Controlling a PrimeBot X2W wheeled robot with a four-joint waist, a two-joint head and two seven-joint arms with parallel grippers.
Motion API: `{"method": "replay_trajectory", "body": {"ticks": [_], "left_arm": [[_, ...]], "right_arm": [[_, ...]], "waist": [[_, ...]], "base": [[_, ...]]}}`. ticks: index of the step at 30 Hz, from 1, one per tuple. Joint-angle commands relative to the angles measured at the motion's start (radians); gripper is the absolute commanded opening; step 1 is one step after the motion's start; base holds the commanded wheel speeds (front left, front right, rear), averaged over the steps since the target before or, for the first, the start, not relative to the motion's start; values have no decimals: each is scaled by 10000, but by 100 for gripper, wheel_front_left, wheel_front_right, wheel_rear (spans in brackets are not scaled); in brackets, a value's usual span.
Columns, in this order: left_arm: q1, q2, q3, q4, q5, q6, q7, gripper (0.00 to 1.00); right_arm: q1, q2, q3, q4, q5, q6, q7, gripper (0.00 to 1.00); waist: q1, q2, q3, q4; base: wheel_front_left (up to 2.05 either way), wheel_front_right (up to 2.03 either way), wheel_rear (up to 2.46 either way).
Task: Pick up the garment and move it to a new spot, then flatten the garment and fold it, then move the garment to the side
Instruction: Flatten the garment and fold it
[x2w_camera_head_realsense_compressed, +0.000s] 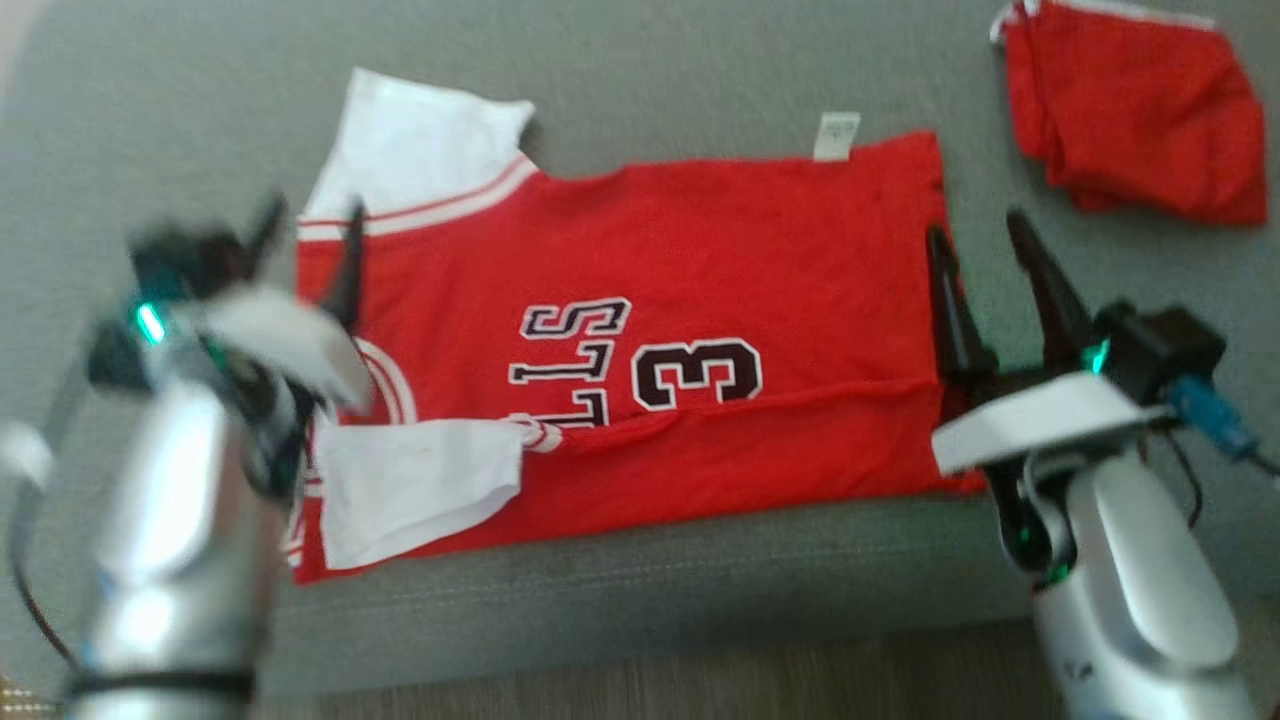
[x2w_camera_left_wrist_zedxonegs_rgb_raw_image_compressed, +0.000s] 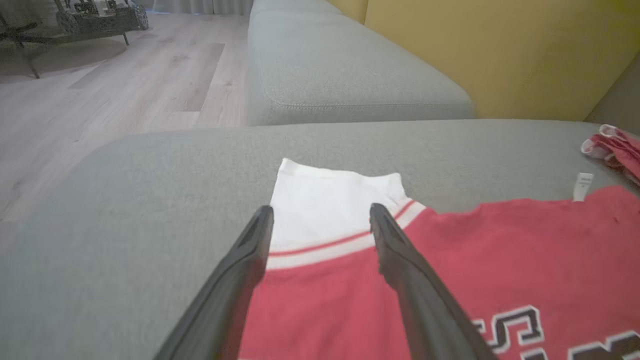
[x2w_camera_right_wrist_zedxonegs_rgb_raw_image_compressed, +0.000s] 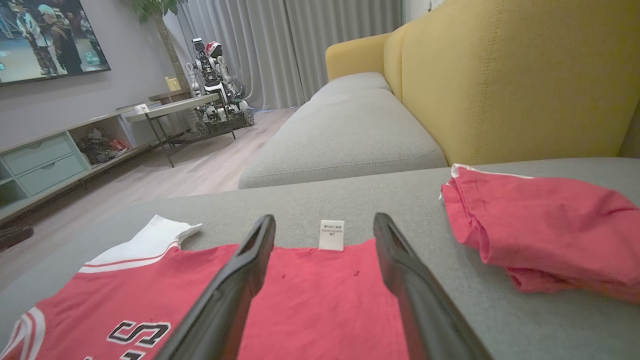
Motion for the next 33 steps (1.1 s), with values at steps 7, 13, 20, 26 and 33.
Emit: {"method": "replay_trajectory", "body": {"ticks": [7, 13, 20, 26, 33], "left_arm": [[-3394, 1582, 166, 1330, -457, -253, 1578, 100], [-5575, 2401, -422, 2815, -727, -293, 3228, 100], [-6585, 2745, -1254, 3860, -957, -297, 3923, 100], [-7037, 2964, -1635, 4597, -1141, -298, 3850, 100], [-7526, 3033, -1811, 5350, -1031, -290, 3395, 100]], "right_arm": [[-1427, 87, 633, -240, 242, -2, -106, 100], [-2062, 89, 1052, -319, 554, -2, -213, 100], [-2202, 90, 1139, -369, 710, -2, -273, 100], [-2235, 90, 1081, -346, 693, -2, -291, 100], [-2279, 91, 1093, -394, 663, -2, -296, 100]], "waist": [[0, 0, 1498, -836], [0, 0, 2263, -1164], [0, 0, 2623, -1388], [0, 0, 2826, -1536], [0, 0, 3005, -1690]], "base": [[0, 0, 0], [0, 0, 0], [0, 0, 0], [0, 0, 0], [0, 0, 0]]}}
